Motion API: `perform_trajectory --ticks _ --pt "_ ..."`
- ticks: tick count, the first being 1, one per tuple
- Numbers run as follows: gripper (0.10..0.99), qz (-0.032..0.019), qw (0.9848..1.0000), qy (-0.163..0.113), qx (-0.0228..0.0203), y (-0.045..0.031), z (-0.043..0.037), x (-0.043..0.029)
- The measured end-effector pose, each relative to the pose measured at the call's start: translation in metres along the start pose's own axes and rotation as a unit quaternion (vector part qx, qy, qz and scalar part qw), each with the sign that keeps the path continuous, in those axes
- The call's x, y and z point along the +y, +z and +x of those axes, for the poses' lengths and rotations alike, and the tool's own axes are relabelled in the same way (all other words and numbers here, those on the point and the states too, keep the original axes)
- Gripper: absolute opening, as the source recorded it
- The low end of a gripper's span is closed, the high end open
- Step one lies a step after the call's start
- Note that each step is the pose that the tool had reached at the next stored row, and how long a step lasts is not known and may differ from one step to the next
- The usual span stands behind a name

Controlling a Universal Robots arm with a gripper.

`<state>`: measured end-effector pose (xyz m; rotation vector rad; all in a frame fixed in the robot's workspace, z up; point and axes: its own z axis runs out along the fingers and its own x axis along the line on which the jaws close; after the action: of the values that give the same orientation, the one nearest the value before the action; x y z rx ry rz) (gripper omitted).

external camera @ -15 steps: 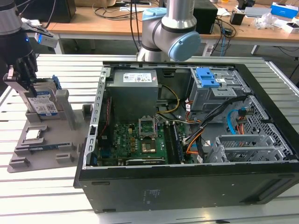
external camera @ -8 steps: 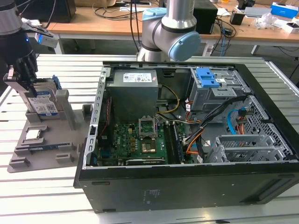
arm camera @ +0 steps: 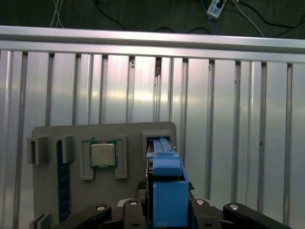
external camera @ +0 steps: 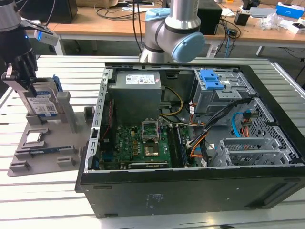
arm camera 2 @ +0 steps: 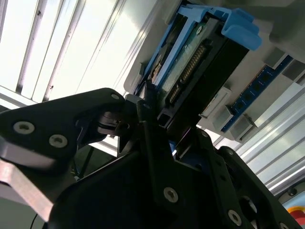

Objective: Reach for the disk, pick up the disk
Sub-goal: 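Pick up the disk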

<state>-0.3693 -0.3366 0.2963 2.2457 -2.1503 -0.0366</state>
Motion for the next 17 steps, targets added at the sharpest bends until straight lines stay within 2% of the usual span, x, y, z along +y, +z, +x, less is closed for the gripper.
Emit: perform_trajectory --ticks 9,17 --pt "0.365 0.0000 1.0000 0.000 0.0000 -0.0154 -0.0006 0.0006" --pt "0.365 0.0000 1.0000 0.000 0.0000 -0.0343 -0.0011 0.0013"
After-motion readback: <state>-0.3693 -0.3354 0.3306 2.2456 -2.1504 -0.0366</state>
